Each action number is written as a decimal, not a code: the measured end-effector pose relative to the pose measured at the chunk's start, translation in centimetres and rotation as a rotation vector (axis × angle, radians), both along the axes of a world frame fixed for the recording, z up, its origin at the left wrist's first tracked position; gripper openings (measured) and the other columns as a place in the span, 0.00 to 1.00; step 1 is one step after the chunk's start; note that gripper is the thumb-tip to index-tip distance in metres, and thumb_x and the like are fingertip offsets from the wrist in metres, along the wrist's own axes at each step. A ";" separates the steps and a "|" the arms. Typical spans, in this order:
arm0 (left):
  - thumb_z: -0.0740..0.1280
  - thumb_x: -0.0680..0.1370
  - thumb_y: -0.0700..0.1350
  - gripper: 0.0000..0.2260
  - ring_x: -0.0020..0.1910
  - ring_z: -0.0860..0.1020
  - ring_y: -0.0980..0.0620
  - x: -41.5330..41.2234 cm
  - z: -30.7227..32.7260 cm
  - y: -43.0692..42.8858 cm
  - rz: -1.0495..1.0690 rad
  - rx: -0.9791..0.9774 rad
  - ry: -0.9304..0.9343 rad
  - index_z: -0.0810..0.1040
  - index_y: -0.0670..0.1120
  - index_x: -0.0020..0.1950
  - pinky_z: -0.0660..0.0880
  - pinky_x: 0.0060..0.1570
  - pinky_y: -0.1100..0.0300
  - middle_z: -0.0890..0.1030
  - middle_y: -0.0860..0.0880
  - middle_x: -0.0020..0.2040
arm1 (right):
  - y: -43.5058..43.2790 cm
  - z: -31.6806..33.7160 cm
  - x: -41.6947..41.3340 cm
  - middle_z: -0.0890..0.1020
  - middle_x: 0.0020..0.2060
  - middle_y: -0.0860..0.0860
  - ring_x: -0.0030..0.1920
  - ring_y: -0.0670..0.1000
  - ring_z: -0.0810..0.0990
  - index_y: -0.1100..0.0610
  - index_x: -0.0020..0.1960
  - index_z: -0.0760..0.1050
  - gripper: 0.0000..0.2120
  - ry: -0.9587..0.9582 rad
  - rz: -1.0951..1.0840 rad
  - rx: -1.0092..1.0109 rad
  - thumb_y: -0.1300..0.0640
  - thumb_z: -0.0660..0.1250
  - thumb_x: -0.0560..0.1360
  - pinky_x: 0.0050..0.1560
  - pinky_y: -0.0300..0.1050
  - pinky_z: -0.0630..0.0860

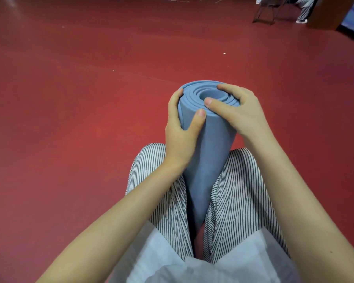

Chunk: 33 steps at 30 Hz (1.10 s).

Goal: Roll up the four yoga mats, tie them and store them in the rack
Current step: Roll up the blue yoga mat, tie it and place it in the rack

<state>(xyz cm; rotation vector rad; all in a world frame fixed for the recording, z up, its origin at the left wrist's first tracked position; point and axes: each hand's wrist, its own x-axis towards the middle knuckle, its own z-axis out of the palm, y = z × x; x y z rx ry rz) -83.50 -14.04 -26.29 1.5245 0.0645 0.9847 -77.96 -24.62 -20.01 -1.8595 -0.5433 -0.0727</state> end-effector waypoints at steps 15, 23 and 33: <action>0.62 0.74 0.64 0.34 0.73 0.63 0.52 -2.2 -0.3 -1.6 0.031 0.040 0.087 0.57 0.49 0.74 0.62 0.71 0.47 0.64 0.50 0.73 | -0.6 0.2 -1.4 0.79 0.56 0.50 0.56 0.43 0.77 0.49 0.54 0.78 0.23 -0.014 0.006 0.013 0.43 0.73 0.60 0.57 0.36 0.73; 0.67 0.69 0.60 0.40 0.70 0.65 0.64 -3.1 0.1 -0.9 -0.042 -0.039 0.139 0.57 0.47 0.77 0.63 0.71 0.59 0.64 0.68 0.69 | -1.0 0.9 -2.3 0.74 0.62 0.51 0.64 0.47 0.70 0.50 0.63 0.74 0.28 -0.169 -0.055 -0.205 0.41 0.73 0.66 0.65 0.42 0.66; 0.64 0.76 0.49 0.08 0.42 0.78 0.59 -7.0 -1.8 6.4 0.224 -0.077 0.086 0.80 0.47 0.45 0.74 0.47 0.62 0.82 0.56 0.39 | 5.4 1.4 -6.8 0.82 0.42 0.45 0.45 0.45 0.79 0.52 0.48 0.80 0.14 -0.440 0.220 -0.118 0.43 0.68 0.69 0.55 0.48 0.74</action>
